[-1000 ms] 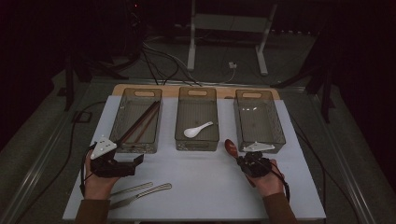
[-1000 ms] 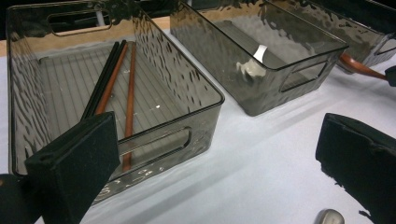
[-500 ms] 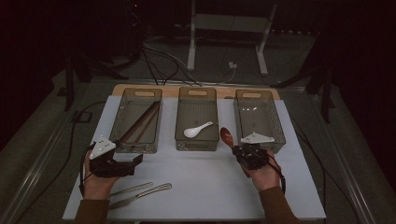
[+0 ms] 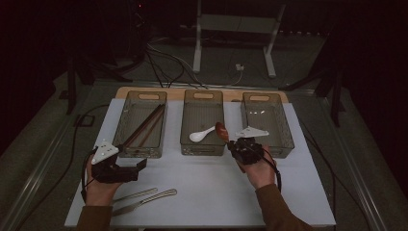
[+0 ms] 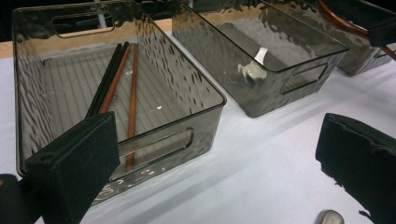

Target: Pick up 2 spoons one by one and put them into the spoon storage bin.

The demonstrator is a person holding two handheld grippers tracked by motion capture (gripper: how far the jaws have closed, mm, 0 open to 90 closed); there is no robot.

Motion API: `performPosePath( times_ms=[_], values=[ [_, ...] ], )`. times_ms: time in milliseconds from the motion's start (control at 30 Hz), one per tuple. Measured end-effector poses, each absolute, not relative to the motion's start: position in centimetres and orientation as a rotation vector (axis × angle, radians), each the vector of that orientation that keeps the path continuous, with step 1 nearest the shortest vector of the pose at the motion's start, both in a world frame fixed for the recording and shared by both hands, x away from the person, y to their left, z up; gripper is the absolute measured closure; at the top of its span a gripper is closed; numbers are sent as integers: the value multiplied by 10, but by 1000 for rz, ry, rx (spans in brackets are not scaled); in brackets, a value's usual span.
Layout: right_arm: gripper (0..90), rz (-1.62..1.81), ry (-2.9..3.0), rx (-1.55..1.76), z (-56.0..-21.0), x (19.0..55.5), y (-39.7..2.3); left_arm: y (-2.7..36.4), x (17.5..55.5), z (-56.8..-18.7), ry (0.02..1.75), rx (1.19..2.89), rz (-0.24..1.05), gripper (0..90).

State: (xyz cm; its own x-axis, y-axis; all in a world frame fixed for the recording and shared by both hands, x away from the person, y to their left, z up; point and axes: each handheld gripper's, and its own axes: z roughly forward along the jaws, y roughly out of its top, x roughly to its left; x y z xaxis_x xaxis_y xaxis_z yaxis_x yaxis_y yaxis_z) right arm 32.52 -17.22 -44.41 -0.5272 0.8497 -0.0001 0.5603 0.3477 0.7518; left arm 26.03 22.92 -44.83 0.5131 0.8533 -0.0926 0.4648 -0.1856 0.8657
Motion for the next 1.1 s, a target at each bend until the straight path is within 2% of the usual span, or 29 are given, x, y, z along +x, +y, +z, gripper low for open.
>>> performPosePath(
  times_ms=[1100],
  values=[
    [827, 1064, 2201, 1276, -424, 377, -142, 229, 260, -449, 1092, 1829, 515, 8]
  ],
)
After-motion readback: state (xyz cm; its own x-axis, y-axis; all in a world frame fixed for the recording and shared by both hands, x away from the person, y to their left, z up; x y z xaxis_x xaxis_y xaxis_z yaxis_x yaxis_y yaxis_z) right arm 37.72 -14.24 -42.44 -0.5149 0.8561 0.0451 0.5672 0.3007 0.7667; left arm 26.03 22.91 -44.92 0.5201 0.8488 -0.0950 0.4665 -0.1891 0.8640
